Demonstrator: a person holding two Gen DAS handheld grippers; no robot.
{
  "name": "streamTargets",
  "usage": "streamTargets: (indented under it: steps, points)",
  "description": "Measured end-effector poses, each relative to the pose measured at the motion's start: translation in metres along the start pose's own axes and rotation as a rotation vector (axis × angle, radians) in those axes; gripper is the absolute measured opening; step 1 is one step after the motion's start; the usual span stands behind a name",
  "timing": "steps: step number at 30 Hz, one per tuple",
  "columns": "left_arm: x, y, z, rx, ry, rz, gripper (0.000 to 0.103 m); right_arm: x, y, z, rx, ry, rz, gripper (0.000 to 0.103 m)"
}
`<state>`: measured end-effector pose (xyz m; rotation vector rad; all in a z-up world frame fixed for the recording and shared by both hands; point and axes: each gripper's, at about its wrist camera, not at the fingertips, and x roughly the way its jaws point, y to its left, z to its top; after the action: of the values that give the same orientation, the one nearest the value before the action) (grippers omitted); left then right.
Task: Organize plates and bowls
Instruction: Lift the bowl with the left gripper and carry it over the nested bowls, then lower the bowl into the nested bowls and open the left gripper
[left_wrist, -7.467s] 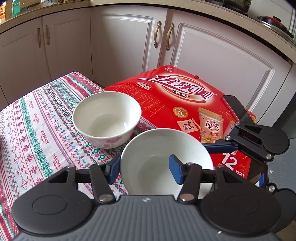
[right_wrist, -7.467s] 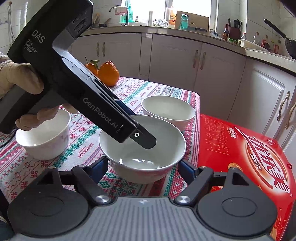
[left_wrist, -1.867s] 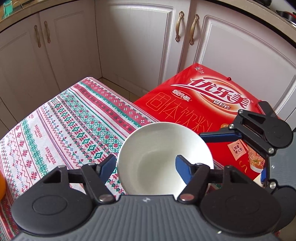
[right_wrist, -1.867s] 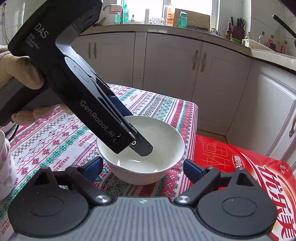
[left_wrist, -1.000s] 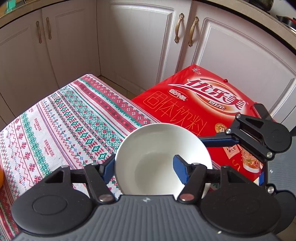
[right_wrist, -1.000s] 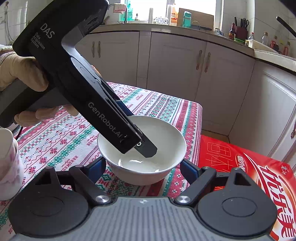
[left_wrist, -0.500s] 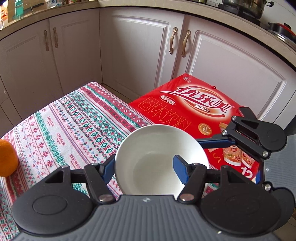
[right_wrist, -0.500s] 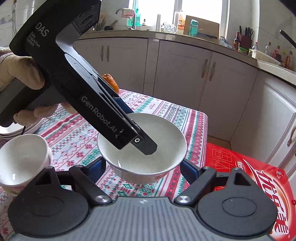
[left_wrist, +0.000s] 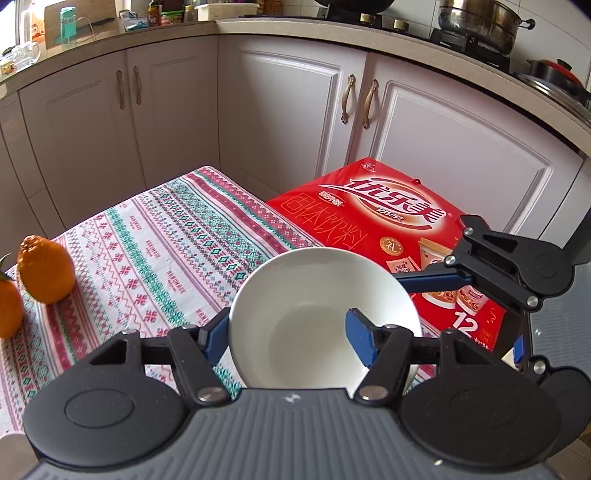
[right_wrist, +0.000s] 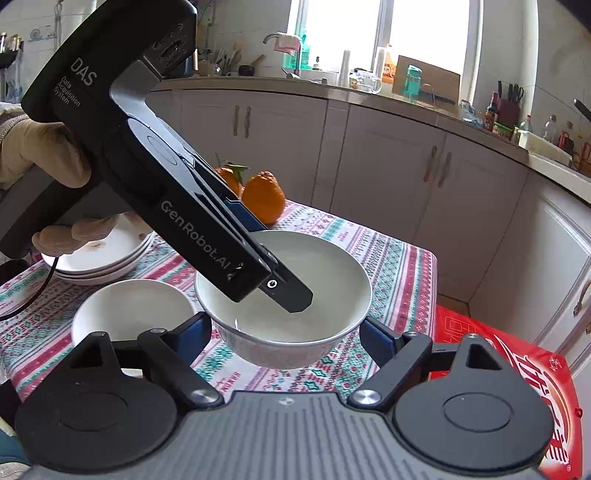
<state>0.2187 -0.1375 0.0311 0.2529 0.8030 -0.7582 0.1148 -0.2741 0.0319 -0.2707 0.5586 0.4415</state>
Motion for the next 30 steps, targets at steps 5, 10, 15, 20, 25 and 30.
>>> streamTargets:
  steps: [5, 10, 15, 20, 25, 30]
  points:
    - [-0.023, 0.001, -0.017, -0.017, -0.018, 0.025, 0.064, -0.007, 0.019, 0.003, -0.015, -0.010, 0.028, 0.090]
    - [-0.041, 0.005, -0.032, -0.045, -0.027, 0.047, 0.064, -0.010, 0.039, 0.007, -0.038, -0.016, 0.054, 0.090]
    - [-0.054, 0.008, -0.047, -0.060, -0.032, 0.073, 0.064, -0.009, 0.055, 0.008, -0.053, -0.021, 0.083, 0.090]
    - [-0.062, 0.013, -0.059, -0.080, -0.033, 0.090, 0.064, -0.007, 0.066, 0.009, -0.060, -0.019, 0.107, 0.090]
    - [-0.064, 0.016, -0.068, -0.095, -0.028, 0.097, 0.064, -0.003, 0.073, 0.008, -0.061, -0.009, 0.127, 0.090]
    - [-0.059, 0.019, -0.074, -0.114, -0.021, 0.093, 0.064, 0.004, 0.073, 0.006, -0.054, 0.005, 0.142, 0.090]
